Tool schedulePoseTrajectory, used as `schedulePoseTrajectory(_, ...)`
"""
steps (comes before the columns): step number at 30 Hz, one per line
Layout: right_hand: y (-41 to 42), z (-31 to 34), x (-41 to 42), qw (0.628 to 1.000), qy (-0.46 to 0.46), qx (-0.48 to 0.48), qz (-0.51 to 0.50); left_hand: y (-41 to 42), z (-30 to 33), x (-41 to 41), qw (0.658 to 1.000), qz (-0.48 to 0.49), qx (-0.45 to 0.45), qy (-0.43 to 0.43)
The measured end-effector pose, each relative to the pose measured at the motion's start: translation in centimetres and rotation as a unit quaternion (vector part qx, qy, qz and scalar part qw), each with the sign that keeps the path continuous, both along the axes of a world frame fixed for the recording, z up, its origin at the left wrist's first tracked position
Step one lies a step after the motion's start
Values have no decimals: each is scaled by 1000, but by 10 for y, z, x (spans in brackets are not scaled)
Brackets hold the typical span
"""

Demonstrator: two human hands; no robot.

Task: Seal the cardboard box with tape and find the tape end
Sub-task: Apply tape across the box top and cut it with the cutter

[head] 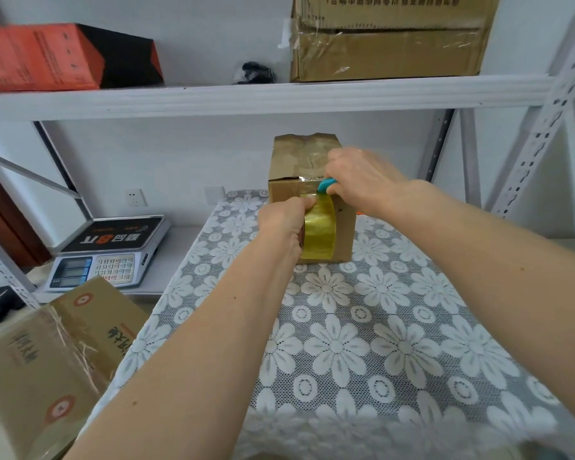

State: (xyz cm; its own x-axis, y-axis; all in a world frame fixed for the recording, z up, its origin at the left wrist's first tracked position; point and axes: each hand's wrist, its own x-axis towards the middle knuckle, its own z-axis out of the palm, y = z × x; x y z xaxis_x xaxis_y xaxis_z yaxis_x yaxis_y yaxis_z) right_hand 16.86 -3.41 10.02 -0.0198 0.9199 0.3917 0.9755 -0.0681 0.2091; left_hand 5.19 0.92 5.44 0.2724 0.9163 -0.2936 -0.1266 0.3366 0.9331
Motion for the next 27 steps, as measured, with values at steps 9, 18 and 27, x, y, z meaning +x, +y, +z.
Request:
schedulePoseTrajectory(9,0,-15,23,996,64,-14,-57,0,0,-3,999,-13,26,34)
schedulePoseTrajectory(18,-5,-26,5,985,167,46,-26,-16,-5,-18,966,-131,138,176)
schedulePoseTrajectory(27,-24,-66,-11,956,270,82,-82,-23,-28,-33,835,-225,360,350)
